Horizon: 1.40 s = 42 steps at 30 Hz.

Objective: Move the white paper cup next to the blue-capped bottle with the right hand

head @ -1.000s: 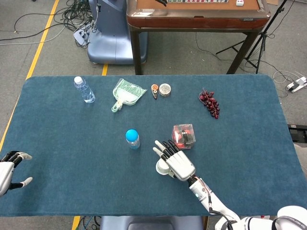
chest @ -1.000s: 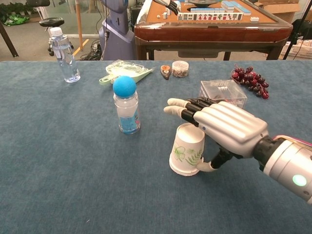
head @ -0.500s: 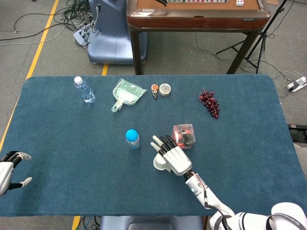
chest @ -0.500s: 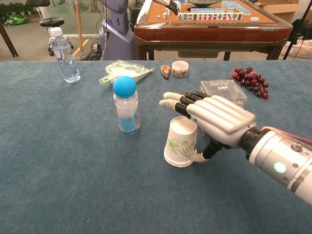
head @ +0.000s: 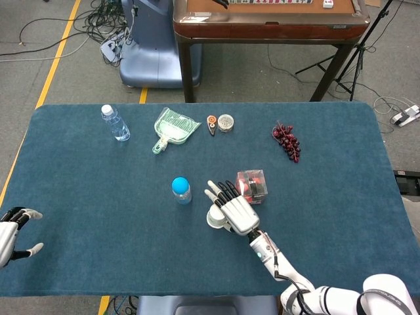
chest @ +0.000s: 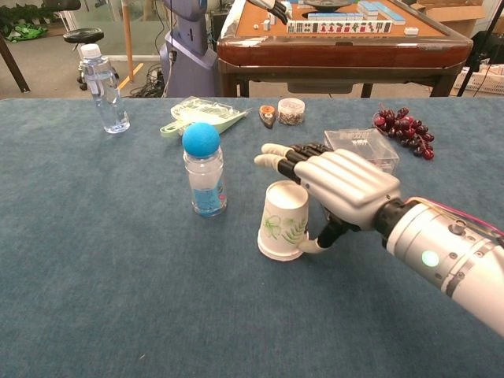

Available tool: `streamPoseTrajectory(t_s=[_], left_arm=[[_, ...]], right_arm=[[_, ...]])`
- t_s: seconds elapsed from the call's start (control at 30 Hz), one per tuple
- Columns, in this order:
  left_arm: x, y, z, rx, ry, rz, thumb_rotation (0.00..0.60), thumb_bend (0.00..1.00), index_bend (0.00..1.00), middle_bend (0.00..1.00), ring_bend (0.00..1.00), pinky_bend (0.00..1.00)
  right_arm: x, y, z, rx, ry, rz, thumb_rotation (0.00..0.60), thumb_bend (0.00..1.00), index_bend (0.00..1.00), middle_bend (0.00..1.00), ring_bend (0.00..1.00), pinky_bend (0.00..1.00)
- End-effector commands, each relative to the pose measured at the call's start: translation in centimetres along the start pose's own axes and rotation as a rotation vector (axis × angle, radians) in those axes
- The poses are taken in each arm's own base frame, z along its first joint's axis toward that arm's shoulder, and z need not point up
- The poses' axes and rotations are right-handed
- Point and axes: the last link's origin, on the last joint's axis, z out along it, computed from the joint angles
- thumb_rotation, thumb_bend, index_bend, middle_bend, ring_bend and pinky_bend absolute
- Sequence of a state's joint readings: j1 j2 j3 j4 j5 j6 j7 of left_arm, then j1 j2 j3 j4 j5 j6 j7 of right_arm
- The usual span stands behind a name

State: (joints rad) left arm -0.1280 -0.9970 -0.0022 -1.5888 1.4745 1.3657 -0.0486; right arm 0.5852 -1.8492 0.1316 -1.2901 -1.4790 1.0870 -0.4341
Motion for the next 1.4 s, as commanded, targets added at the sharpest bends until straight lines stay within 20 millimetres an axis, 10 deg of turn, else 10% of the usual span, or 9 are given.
streamPoseTrajectory(t_s=[0.03, 1.4], left_arm=[[0.0, 0.0, 0.0, 0.001, 0.0, -0.001, 0.6, 0.06, 0.35, 0.31, 0.2, 0.43], [0.4, -0.1, -0.1, 0.001, 0.002, -0.021, 0.6, 0.06, 0.35, 0.31, 0.2, 0.43]], right_arm=[[0.0, 0.0, 0.2, -0.006, 0.004, 0.0, 0.6, 0.0, 0.06, 0.0, 0.0, 0.07], [1.3, -2.2, 1.1, 0.035, 0.04, 0.028, 0.6, 0.0, 0.06, 0.0, 0.0, 0.07]])
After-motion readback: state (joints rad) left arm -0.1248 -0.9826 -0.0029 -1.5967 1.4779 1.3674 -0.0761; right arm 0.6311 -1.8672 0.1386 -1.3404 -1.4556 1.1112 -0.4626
